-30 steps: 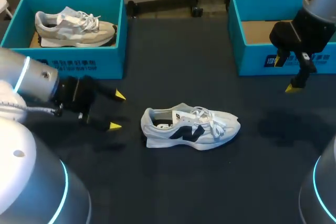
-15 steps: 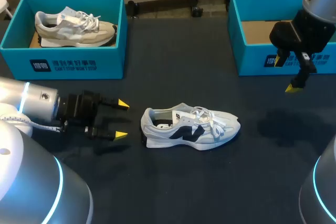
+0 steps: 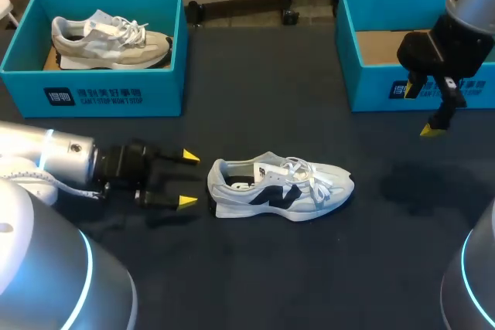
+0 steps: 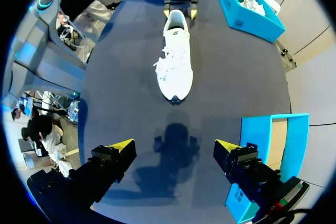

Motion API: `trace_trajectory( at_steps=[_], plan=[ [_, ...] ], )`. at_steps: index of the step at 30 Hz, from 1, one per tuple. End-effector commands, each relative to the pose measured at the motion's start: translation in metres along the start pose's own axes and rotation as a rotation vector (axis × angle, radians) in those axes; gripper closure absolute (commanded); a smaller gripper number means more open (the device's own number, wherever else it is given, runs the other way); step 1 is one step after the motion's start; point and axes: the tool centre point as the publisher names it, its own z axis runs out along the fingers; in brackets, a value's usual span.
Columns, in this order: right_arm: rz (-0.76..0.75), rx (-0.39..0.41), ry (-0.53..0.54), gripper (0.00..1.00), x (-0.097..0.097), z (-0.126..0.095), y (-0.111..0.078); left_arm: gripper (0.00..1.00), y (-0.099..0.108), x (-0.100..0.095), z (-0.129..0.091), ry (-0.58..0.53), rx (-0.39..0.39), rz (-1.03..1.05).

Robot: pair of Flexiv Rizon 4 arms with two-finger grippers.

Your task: Take the shoe out of the shoebox, open the shoe tongue, remove and reinsert the insole, then place the shoe into the shoebox

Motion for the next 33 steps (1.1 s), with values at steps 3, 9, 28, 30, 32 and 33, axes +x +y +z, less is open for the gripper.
trace_trajectory(
  at_steps=[3,9,28,30,32,33],
  plan=[
    [0.000,0.001,0.000,0.00,0.000,0.001,0.000,0.00,-0.004,0.003,0.017,-0.001,0.005,-0.017],
    [0.000,0.001,0.000,0.00,0.000,0.001,0.000,0.00,-0.005,0.008,0.028,0.012,0.003,-0.035],
    [0.000,0.001,0.000,0.00,0.000,0.001,0.000,0.00,-0.007,0.014,0.060,0.028,-0.006,-0.055],
    [0.000,0.001,0.000,0.00,0.000,0.001,0.000,0.00,-0.007,0.014,0.062,0.029,-0.004,-0.055],
    [0.000,0.001,0.000,0.00,0.000,0.001,0.000,0.00,-0.007,0.014,0.067,0.029,-0.001,-0.056],
    [0.000,0.001,0.000,0.00,0.000,0.001,0.000,0.00,-0.007,0.014,0.067,0.029,-0.001,-0.057]
  ],
)
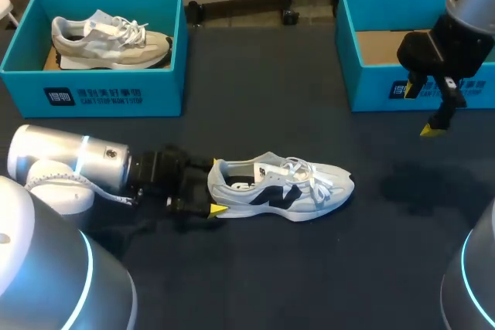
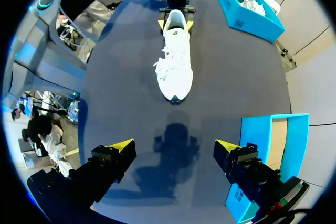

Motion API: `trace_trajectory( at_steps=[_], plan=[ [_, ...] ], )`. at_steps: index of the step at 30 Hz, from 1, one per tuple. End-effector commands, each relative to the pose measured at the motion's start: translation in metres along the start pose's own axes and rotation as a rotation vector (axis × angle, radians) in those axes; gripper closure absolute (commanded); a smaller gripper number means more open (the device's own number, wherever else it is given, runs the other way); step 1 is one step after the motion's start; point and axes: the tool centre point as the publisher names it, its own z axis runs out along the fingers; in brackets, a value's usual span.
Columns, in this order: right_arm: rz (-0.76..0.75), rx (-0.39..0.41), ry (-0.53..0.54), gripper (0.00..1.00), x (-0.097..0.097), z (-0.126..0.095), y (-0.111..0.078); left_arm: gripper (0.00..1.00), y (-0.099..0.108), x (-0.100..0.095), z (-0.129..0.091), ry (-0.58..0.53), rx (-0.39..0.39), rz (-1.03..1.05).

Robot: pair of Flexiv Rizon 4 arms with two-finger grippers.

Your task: Take the shoe out of the shoebox, open the shoe tongue, remove and reinsert the insole, then place the shoe into the shoebox

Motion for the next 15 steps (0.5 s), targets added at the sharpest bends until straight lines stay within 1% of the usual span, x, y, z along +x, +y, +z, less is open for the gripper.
trace_trajectory(
  at_steps=[1,8,15],
  plan=[
    [0.000,0.001,0.000,0.00,0.000,0.001,0.000,0.00,0.002,-0.002,0.011,-0.001,0.001,-0.002],
    [0.000,0.001,0.000,0.00,0.000,0.001,0.000,0.00,0.001,-0.002,0.022,0.009,0.003,-0.002],
    [0.000,0.001,0.000,0.00,0.000,0.001,0.000,0.00,0.002,-0.001,0.026,0.019,0.001,-0.008]
  ],
)
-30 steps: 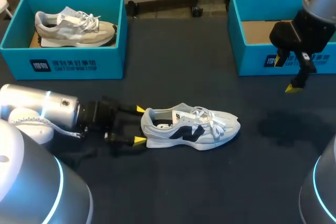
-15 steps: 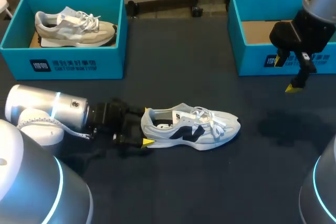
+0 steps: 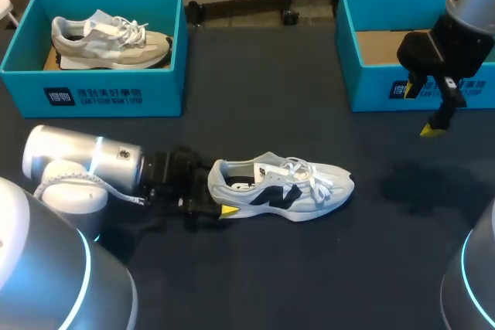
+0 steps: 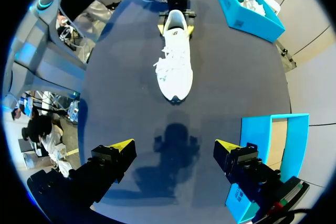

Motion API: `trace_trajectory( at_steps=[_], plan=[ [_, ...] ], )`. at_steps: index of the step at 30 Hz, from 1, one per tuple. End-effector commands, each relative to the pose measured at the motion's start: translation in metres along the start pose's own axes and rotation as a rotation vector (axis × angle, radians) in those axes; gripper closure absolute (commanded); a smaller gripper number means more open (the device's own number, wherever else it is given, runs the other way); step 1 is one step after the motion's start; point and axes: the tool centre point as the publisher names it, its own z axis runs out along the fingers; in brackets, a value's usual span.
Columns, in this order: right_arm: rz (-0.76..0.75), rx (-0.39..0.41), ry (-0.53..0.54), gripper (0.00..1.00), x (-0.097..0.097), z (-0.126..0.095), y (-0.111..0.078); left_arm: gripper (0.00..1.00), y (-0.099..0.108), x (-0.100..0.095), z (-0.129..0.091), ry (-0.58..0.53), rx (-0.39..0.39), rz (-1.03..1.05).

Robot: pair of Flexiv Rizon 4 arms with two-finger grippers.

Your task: Take the shoe out of the shoebox, open the shoe tongue, remove and reinsert the insole, then place the shoe into the shoebox

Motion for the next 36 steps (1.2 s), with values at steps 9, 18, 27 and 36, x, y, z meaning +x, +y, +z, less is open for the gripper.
trace_trajectory(
  at_steps=[9,18,27,36],
  plan=[
    [0.000,0.001,0.000,0.00,0.000,0.001,0.000,1.00,0.003,-0.001,0.005,0.011,-0.007,-0.001],
    [0.000,0.001,0.000,0.00,0.000,0.001,0.000,1.00,0.004,-0.003,0.005,0.030,-0.024,0.007],
    [0.000,0.001,0.000,0.00,0.000,0.001,0.000,1.00,0.004,-0.003,0.005,0.030,-0.024,0.007],
    [0.038,0.032,-0.004,0.00,-0.010,-0.008,0.026,1.00,0.004,-0.003,0.005,0.030,-0.024,0.007]
  ],
)
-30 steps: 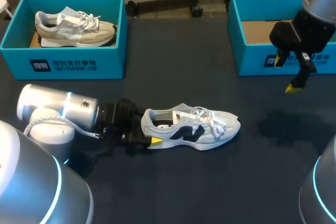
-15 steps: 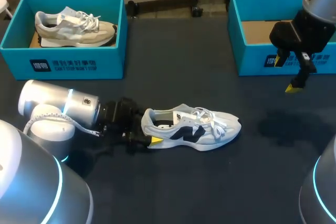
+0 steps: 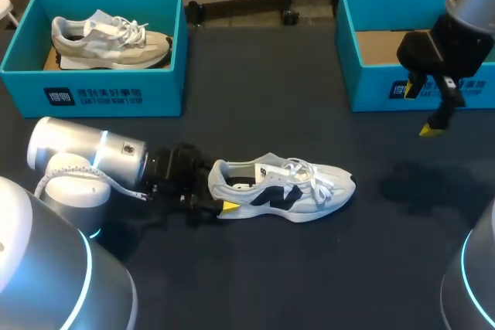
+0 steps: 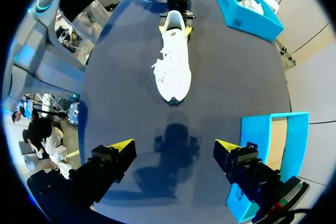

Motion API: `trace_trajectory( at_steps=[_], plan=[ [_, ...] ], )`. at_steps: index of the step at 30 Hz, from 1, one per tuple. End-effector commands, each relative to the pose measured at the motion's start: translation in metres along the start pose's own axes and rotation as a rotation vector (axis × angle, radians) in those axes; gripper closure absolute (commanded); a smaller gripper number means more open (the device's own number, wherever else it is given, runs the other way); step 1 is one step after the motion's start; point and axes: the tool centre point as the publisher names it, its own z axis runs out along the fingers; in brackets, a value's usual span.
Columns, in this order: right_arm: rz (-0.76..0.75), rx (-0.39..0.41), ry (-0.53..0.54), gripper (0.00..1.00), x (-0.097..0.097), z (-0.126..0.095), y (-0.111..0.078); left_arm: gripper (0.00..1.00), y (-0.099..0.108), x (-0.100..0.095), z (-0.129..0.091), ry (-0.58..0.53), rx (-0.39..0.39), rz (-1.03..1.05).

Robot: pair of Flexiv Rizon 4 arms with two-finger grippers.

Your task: Take the shoe out of the shoebox, open the shoe tongue, remove and reinsert the insole, then place the shoe into the shoebox

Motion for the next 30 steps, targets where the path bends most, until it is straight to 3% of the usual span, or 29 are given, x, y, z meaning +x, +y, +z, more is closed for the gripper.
trace_trajectory(
  at_steps=[1,7,14,25,30],
  plan=[
    [0.042,0.037,0.000,0.00,-0.010,-0.007,0.027,1.00,0.002,0.000,0.003,0.000,-0.001,0.001],
    [0.261,0.035,-0.046,0.00,-0.017,-0.012,0.055,1.00,0.002,0.000,0.003,0.000,-0.001,0.001],
    [0.418,0.051,-0.075,0.00,-0.018,-0.003,0.084,1.00,0.002,0.000,0.003,0.000,-0.001,0.001],
    [0.693,0.043,-0.139,0.00,-0.004,0.006,0.128,1.00,0.002,0.000,0.003,0.000,-0.001,0.001],
    [0.794,0.101,-0.176,0.00,0.005,0.008,0.145,1.00,0.002,0.000,0.003,0.000,-0.001,0.001]
  ],
)
